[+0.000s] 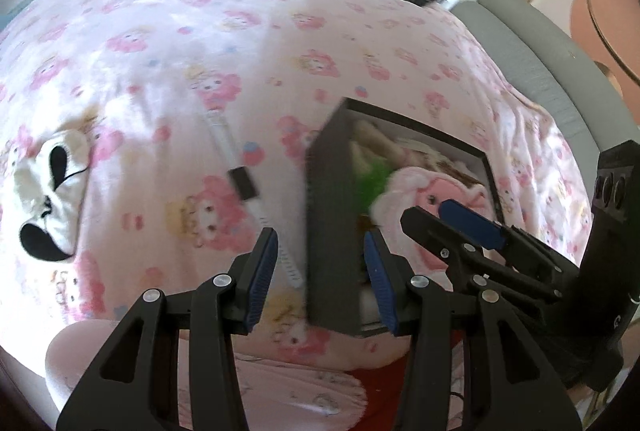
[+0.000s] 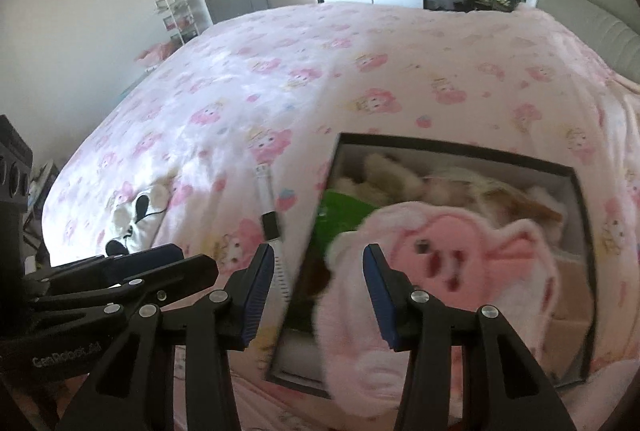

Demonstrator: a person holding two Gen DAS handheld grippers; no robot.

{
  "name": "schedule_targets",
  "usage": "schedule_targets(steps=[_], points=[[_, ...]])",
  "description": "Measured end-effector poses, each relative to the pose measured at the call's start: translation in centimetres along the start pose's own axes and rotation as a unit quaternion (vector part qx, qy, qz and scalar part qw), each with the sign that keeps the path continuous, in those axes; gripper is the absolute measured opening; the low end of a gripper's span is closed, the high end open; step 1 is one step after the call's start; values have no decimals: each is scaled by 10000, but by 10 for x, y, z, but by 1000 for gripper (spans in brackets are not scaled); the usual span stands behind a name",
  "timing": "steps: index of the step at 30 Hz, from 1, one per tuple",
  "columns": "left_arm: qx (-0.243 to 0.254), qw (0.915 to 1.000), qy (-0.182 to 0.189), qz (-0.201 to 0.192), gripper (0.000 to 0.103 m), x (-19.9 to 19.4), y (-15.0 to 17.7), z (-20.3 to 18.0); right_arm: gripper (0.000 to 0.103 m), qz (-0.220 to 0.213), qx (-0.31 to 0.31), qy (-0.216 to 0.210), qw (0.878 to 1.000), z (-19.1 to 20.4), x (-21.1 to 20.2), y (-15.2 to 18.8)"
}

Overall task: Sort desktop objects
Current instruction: 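Move the left gripper to the white smartwatch on the blanket, then grasp the white watch strap with the left gripper and lift it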

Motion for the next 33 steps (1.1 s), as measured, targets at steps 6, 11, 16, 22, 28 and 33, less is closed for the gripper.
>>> schedule_targets(steps=[6, 11, 16, 22, 28, 33], points=[[-97, 9977, -665, -81, 41, -4, 6, 46, 40, 32, -132, 400, 9991, 42, 26, 13], [-610, 9943, -872, 65, 43, 6, 11, 100, 40, 555, 33, 190, 9983, 69, 69, 32], [-944, 9939, -565, 126, 47, 24, 8, 118, 41, 787, -247, 525, 9952, 82, 91, 52], [-902, 9946, -220, 458, 47, 56, 6, 97, 41, 407, 151, 14, 9991, 57, 26, 48], [-1182, 9865, -30, 1133, 47, 110, 30, 71, 41, 261, 623, 412, 9969, 0, 2, 33], [-1414, 9792, -92, 1451, 47, 142, 50, 63, 41, 268, 761, 496, 9955, -14, 11, 30]])
Point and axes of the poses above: each gripper's, at about its wrist camera, not at the fingertips, and x roughly the way its jaws point, z to its left, y to its underside, the point moved 2 cm from there along x, roughly the way its jaws point, and after that the axes turned 13 degrees about -z, right-handed, at the moved point
